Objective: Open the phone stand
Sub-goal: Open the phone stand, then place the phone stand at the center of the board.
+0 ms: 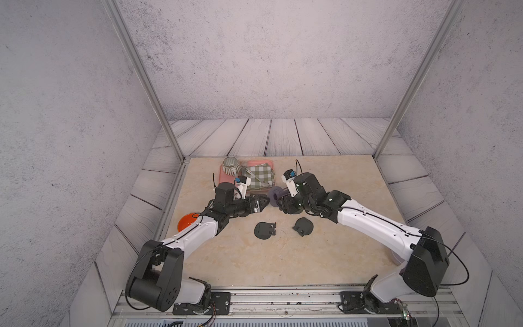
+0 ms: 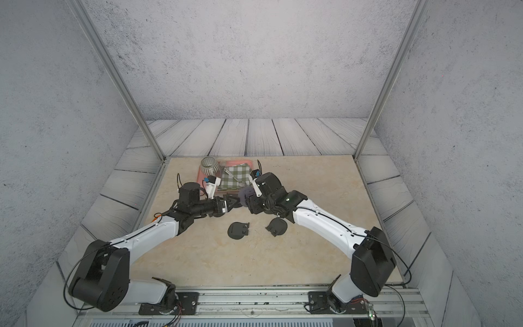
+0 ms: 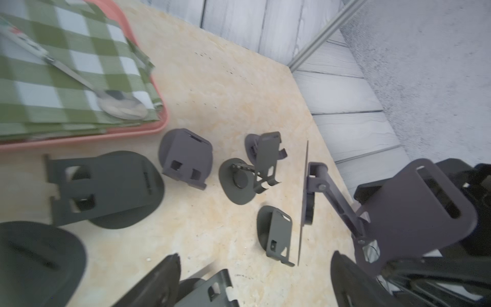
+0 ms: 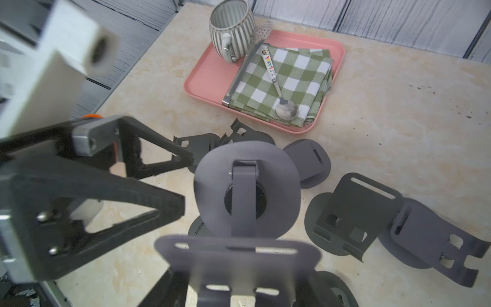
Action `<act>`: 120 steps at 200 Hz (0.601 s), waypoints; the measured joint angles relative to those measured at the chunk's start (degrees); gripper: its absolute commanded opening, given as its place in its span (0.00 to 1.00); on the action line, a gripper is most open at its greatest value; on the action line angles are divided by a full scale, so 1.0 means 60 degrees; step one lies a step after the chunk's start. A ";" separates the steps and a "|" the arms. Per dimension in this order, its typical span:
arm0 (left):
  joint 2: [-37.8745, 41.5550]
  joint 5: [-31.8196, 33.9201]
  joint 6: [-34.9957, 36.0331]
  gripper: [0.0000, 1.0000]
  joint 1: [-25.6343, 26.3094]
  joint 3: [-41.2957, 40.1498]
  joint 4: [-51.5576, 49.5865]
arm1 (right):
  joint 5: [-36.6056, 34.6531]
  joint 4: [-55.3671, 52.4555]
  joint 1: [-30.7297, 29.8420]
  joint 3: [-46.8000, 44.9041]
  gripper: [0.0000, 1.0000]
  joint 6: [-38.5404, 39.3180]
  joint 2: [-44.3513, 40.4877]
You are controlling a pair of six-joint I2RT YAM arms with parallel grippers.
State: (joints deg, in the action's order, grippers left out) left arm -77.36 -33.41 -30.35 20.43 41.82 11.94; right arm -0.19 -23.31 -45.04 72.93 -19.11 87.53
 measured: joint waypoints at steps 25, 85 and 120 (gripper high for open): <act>0.0699 0.1333 0.0288 0.98 0.0000 -0.0091 -0.0816 | -0.0182 -0.0382 0.0000 0.0295 0.56 -0.0219 0.0477; 0.2382 0.3650 0.0637 0.98 0.0000 -0.0925 -0.1989 | -0.0514 -0.1370 0.0000 0.1435 0.56 -0.0790 0.1657; 0.2936 0.4167 0.0747 0.98 0.0000 -0.1290 -0.2138 | -0.0597 -0.1774 0.0000 0.1887 0.56 -0.1089 0.2229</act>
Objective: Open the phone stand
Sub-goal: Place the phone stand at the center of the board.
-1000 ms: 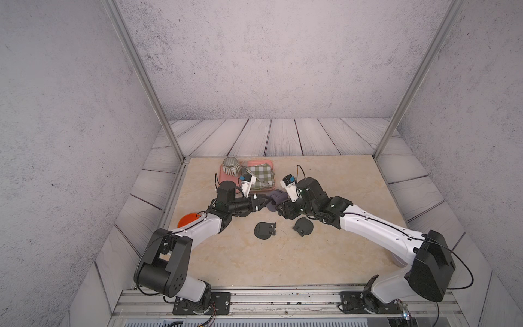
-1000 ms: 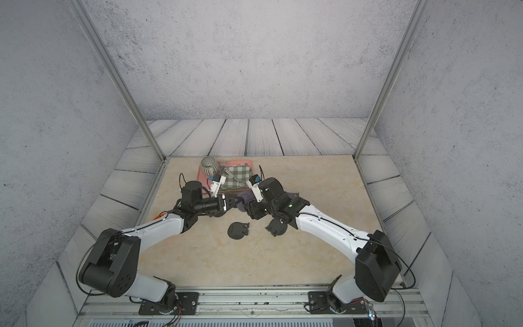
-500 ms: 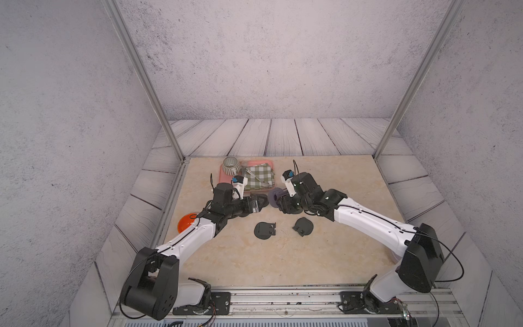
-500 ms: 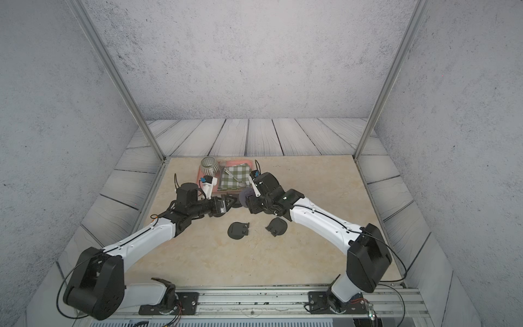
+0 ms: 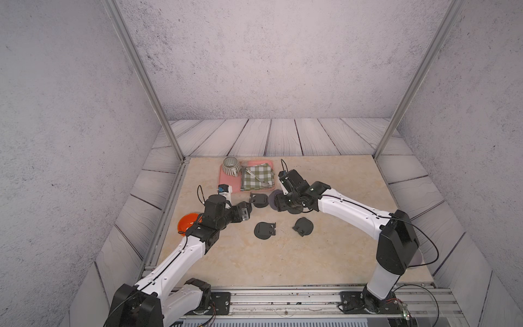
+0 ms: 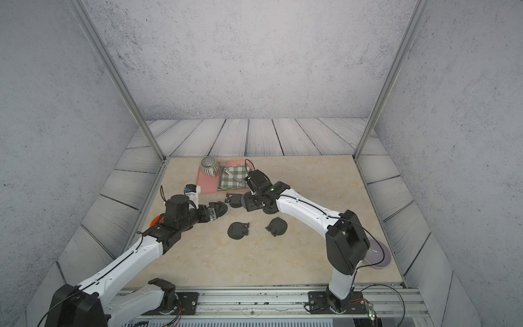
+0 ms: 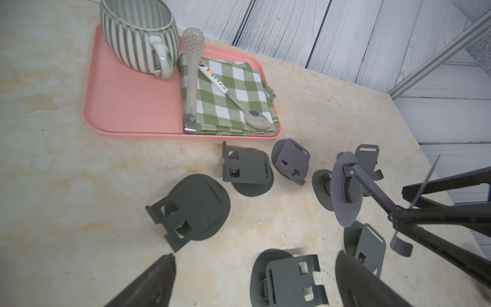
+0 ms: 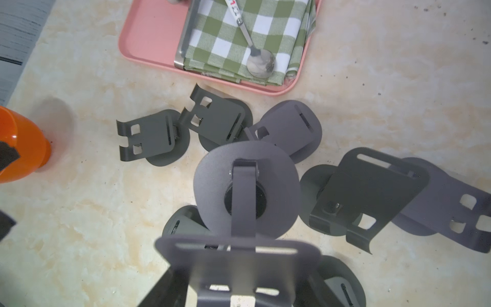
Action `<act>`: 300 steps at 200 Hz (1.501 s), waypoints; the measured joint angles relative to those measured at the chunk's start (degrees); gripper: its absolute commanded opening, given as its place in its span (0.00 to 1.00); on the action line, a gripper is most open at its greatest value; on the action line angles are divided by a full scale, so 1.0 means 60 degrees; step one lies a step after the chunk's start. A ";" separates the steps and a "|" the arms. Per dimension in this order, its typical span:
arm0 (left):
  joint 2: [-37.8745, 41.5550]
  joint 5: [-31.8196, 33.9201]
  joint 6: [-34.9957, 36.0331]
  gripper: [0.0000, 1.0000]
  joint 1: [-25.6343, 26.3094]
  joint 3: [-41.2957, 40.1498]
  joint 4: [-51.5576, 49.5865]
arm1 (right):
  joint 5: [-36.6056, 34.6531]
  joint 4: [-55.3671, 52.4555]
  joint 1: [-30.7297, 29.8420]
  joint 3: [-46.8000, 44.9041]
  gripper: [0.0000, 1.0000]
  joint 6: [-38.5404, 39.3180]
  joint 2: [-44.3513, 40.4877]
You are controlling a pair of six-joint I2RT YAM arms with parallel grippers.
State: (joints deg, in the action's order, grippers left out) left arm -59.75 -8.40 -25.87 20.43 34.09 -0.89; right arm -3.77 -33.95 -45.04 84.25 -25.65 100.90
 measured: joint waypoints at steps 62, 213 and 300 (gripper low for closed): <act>0.0146 0.0087 0.0029 0.98 0.0000 -0.0106 -0.0036 | -0.0087 -0.0350 0.0000 0.0058 0.56 -0.0291 0.0747; 0.0200 -0.0029 0.0026 0.99 0.0000 -0.0313 0.0011 | -0.0124 -0.0408 0.0000 0.0382 0.57 -0.0474 0.2018; 0.0197 -0.0069 0.0026 0.99 0.0000 -0.0321 0.0040 | 0.0120 -0.0463 0.0000 0.0750 0.88 -0.0543 0.2280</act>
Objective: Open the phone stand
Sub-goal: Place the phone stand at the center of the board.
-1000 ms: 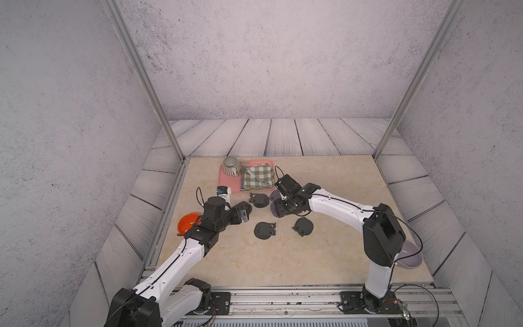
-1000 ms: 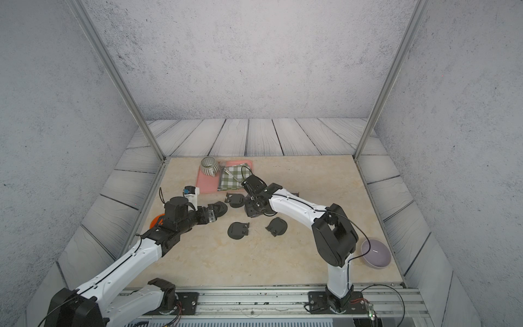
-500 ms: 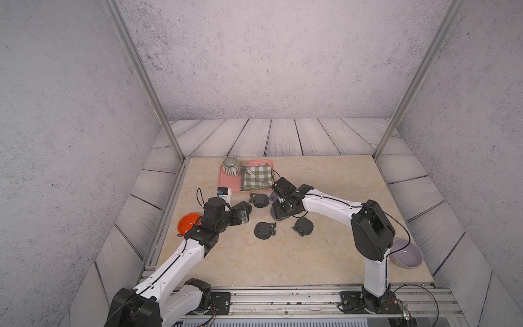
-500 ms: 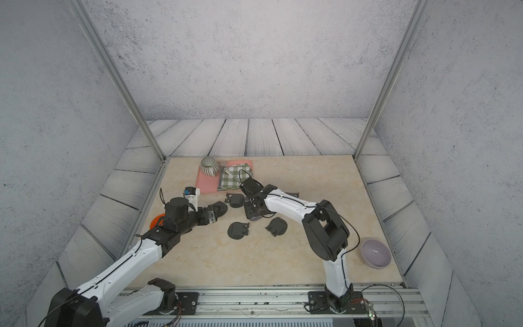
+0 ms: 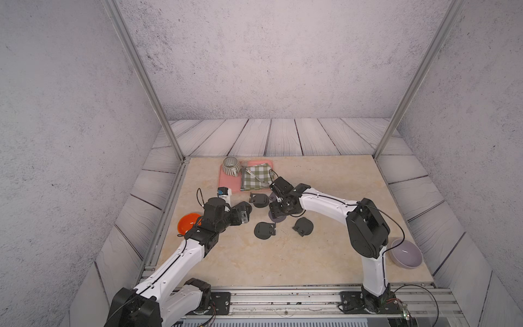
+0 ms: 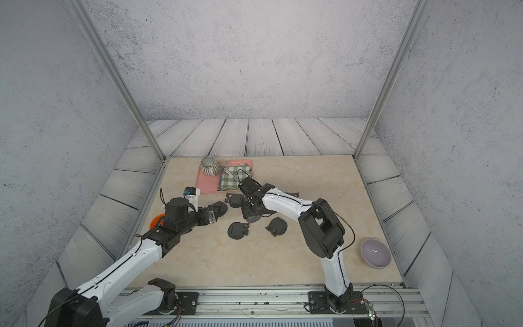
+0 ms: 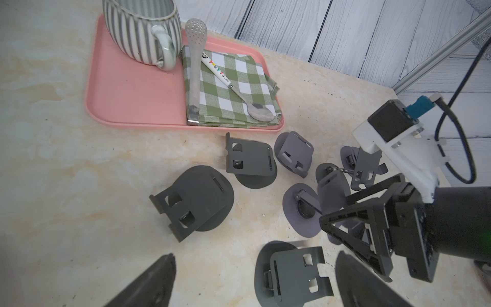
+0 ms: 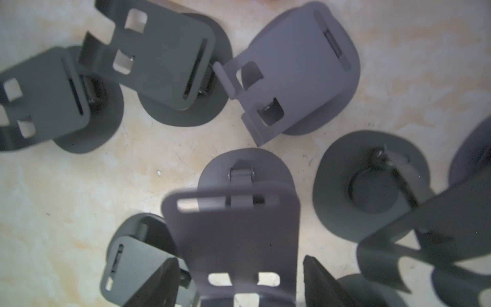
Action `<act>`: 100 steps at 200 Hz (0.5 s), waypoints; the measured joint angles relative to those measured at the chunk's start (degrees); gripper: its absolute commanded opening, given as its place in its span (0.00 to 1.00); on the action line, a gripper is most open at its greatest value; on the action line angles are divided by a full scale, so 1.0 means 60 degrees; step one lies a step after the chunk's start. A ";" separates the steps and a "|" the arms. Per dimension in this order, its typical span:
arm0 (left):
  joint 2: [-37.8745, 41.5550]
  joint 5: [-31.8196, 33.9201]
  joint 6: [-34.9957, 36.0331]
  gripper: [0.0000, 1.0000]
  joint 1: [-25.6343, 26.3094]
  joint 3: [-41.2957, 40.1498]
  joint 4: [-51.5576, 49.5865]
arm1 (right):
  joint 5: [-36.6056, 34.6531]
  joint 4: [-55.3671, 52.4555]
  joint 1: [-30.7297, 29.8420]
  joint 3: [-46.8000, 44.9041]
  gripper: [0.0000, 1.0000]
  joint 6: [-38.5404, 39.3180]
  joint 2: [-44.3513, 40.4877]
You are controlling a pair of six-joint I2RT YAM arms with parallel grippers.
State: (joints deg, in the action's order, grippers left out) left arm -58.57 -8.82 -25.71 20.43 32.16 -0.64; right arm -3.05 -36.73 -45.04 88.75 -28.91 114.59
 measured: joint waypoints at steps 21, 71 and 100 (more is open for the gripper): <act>-0.0022 -0.0004 -0.0004 0.99 0.0000 0.0000 0.0000 | -0.0011 0.0007 0.0000 0.0004 0.92 -0.0007 0.0000; -0.0087 -0.0080 -0.0004 0.99 0.0000 0.0000 0.0004 | -0.0007 0.0011 0.0000 -0.0040 0.97 -0.0011 -0.0175; -0.0087 -0.0084 0.0000 0.99 0.0000 0.0000 0.0004 | -0.0015 0.0051 0.0000 -0.0393 0.99 -0.0076 -0.0827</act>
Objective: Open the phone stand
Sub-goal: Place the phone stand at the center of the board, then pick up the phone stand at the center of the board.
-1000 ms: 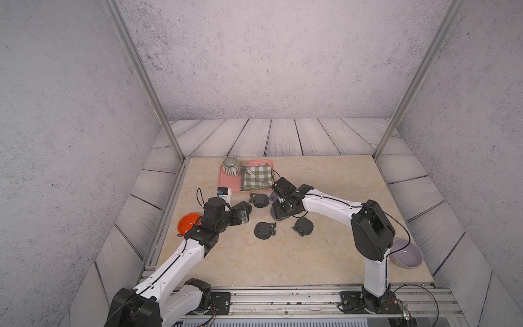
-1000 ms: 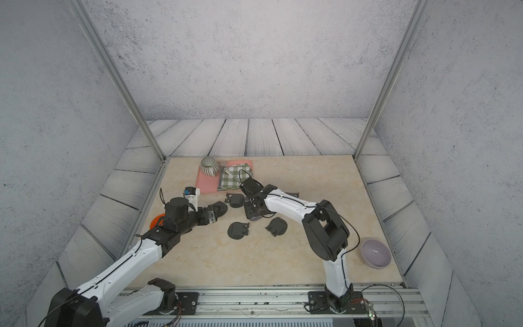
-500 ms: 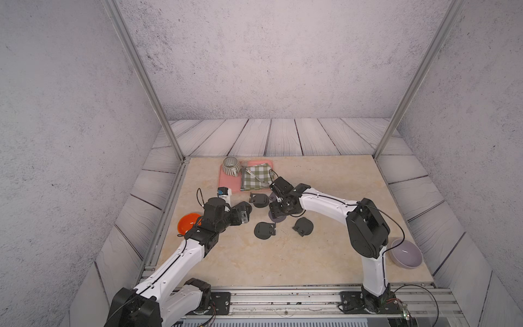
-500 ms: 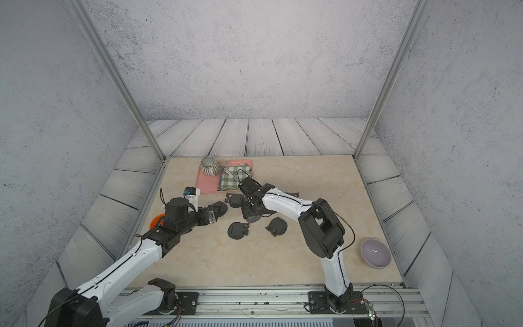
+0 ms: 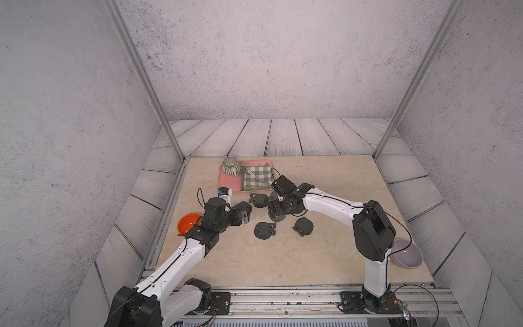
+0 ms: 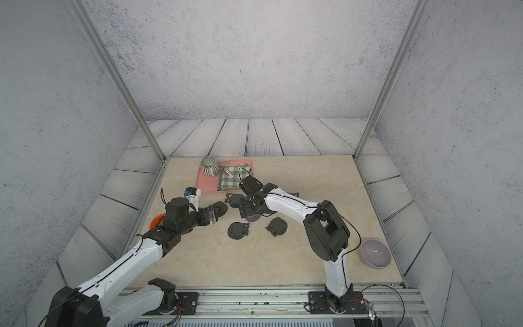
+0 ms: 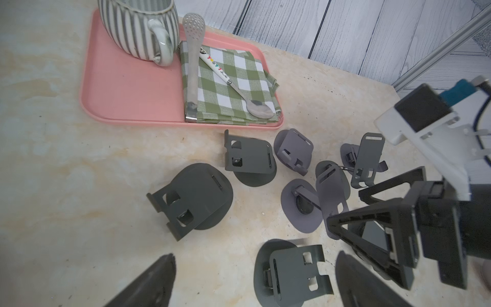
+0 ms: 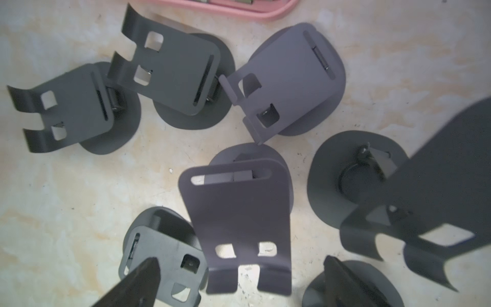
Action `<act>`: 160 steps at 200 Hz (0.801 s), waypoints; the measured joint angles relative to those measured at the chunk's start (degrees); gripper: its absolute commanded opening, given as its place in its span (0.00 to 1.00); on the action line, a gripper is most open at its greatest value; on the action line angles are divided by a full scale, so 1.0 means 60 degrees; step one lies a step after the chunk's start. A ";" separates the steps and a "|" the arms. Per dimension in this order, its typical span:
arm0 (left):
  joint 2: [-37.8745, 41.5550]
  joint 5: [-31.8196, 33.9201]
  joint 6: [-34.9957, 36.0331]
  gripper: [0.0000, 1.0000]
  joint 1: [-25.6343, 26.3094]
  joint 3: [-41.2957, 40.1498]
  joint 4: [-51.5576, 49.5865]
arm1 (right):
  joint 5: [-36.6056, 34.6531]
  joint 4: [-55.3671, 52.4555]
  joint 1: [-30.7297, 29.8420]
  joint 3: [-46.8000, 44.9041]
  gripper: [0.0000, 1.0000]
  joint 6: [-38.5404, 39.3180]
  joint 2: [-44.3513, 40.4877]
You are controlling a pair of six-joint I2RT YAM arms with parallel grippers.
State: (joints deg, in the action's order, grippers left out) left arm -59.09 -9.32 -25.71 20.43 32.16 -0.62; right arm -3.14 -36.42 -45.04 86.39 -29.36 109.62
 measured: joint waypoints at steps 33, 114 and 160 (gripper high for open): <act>-0.0036 -0.0062 0.0044 0.99 0.0000 0.0000 0.0004 | 0.0004 0.0197 0.0000 -0.0630 0.99 -0.0211 -0.0936; -0.0386 -0.0608 0.0474 0.98 0.0051 0.0000 0.0018 | -0.0776 0.0586 -0.0011 -0.2324 0.99 -0.2208 -0.2652; -0.0503 -0.1005 0.0871 0.97 0.0390 0.0000 0.0226 | -0.1297 -0.0299 -0.0029 -0.2004 0.99 -0.4040 -0.2452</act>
State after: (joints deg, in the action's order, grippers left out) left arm -62.11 -15.35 -20.49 22.76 32.16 0.73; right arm -10.92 -38.22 -45.21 74.37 -53.60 94.91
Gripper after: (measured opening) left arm 0.975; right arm 0.989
